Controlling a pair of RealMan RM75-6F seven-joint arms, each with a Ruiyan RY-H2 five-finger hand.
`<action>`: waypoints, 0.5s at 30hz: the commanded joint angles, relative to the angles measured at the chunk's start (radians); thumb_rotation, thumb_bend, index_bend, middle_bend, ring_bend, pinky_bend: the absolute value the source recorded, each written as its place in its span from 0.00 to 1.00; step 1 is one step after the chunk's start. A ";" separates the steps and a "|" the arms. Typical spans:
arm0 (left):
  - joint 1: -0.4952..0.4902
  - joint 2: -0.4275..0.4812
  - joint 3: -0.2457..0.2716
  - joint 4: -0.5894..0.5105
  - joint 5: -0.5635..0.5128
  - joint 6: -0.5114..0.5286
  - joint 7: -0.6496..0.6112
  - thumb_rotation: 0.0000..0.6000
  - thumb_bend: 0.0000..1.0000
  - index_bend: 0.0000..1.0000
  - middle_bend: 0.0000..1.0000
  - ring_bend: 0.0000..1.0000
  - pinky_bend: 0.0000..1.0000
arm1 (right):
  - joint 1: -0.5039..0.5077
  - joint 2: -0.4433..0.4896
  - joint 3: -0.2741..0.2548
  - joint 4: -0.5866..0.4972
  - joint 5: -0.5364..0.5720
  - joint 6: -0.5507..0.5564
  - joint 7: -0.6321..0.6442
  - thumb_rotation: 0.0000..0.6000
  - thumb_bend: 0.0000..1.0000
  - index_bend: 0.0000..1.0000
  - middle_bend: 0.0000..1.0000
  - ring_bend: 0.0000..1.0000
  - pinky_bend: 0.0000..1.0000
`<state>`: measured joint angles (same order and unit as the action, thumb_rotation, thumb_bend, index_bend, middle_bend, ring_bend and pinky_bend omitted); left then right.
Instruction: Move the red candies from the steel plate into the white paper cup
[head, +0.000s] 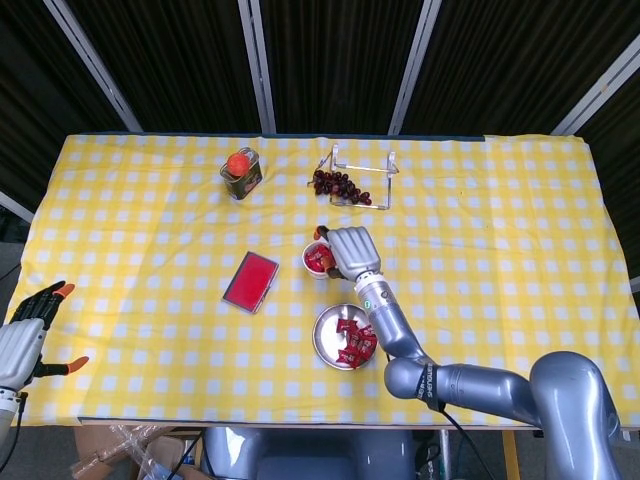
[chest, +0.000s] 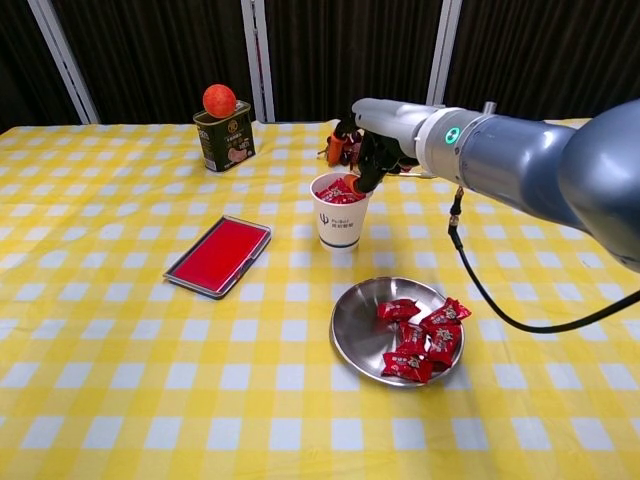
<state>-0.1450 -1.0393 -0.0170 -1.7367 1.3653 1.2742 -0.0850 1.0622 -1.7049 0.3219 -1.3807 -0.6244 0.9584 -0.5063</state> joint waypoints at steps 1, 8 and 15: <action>0.000 0.000 0.000 0.000 0.000 0.000 0.000 1.00 0.04 0.00 0.00 0.00 0.00 | -0.005 0.011 0.001 -0.023 -0.013 0.012 0.000 1.00 0.53 0.33 0.80 0.83 0.92; 0.001 -0.002 0.001 0.002 0.006 0.004 -0.002 1.00 0.04 0.00 0.00 0.00 0.00 | -0.036 0.067 -0.009 -0.163 -0.072 0.074 -0.009 1.00 0.53 0.33 0.80 0.83 0.92; 0.004 -0.003 0.002 0.005 0.016 0.014 -0.003 1.00 0.04 0.00 0.00 0.00 0.00 | -0.097 0.141 -0.097 -0.373 -0.080 0.167 -0.101 1.00 0.48 0.29 0.80 0.83 0.92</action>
<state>-0.1416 -1.0422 -0.0151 -1.7325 1.3809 1.2880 -0.0875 0.9957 -1.5993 0.2676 -1.6809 -0.7015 1.0826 -0.5634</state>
